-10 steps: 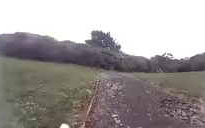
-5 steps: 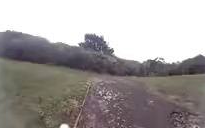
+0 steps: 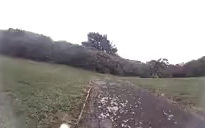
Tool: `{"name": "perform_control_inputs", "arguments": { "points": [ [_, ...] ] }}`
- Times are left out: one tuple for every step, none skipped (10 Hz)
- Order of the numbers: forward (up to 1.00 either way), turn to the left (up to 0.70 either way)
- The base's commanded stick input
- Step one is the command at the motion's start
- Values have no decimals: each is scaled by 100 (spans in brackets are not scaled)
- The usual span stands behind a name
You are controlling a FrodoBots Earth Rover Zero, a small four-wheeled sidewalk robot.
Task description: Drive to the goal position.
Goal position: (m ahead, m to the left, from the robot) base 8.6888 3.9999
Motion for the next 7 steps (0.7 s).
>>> {"name": "perform_control_inputs", "arguments": {
  "points": [
    [100, 0],
    [100, 0],
    [100, 0],
    [100, 0],
    [100, 0],
    [100, 0],
    [100, 0]
  ]
}}
